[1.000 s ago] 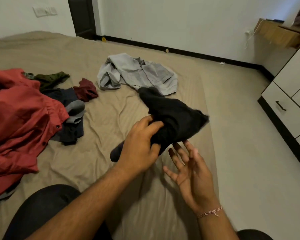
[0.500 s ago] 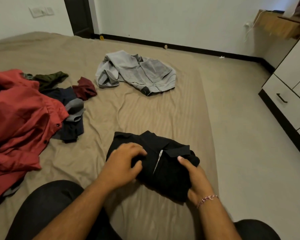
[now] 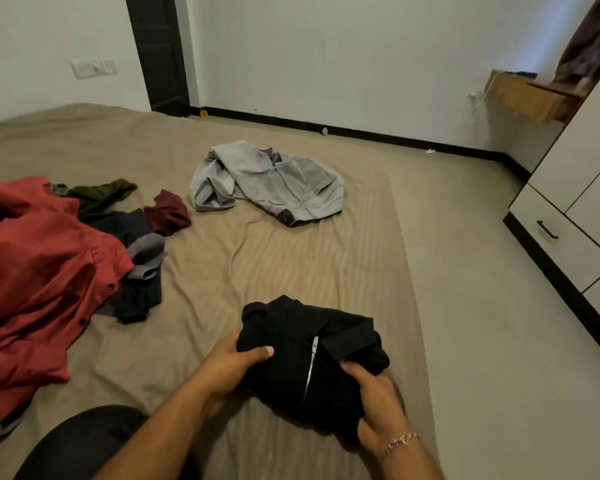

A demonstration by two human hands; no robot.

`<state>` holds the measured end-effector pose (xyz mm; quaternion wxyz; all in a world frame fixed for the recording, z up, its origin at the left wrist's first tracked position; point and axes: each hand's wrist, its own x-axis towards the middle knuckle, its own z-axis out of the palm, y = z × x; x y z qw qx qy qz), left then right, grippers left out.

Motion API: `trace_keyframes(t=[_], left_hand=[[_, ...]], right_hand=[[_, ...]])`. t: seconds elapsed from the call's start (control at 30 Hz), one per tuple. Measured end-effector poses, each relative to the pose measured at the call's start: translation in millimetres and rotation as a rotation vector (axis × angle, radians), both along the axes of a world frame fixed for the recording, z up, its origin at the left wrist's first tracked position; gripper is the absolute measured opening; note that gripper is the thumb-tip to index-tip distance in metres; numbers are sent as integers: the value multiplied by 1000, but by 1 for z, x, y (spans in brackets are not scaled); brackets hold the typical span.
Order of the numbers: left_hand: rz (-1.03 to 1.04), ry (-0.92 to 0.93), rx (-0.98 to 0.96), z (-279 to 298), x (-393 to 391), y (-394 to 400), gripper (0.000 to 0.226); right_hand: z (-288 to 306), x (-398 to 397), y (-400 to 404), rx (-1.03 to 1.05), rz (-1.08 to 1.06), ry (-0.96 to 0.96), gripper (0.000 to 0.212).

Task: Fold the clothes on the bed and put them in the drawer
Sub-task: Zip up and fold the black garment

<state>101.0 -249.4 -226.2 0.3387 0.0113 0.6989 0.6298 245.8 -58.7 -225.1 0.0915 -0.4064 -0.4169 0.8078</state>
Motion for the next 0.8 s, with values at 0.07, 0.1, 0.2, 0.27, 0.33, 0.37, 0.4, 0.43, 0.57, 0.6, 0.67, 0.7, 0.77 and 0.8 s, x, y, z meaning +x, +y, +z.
trace_keyframes(t=[0.07, 0.1, 0.2, 0.27, 0.33, 0.37, 0.4, 0.43, 0.57, 0.6, 0.67, 0.7, 0.77, 0.8], left_hand=[[31, -73, 48, 2, 1, 3, 27], [42, -91, 69, 3, -2, 8, 26], [50, -14, 92, 8, -21, 26, 30], [79, 50, 123, 12, -42, 46, 31], [104, 98, 133, 13, -74, 78, 32], [113, 116, 131, 14, -91, 95, 32], [123, 133, 135, 16, -109, 114, 31], [134, 139, 151, 17, -127, 134, 31], [132, 152, 232, 32, -199, 224, 31], [127, 156, 239, 36, -219, 248, 32], [118, 159, 249, 45, -261, 293, 33], [114, 159, 256, 49, -283, 315, 33], [127, 138, 277, 54, -323, 353, 34], [140, 135, 287, 54, -345, 372, 34]], right_hand=[[-1, -2, 3, 5, -2, -5, 41], [0, -5, 9, 12, -8, 1, 44], [2, -23, 31, 31, -31, 59, 40], [6, -43, 51, 36, -38, 100, 36], [13, -71, 79, 65, -39, 123, 36], [17, -87, 96, 100, -40, 119, 35], [22, -105, 114, 143, -36, 117, 35], [27, -124, 133, 184, -38, 112, 35], [49, -209, 224, 307, -90, 81, 29], [57, -230, 246, 339, -95, 71, 27], [69, -268, 288, 412, -58, 38, 26], [73, -286, 308, 450, -20, 23, 27], [78, -322, 344, 491, 63, 6, 30], [78, -343, 364, 503, 90, 3, 32]])
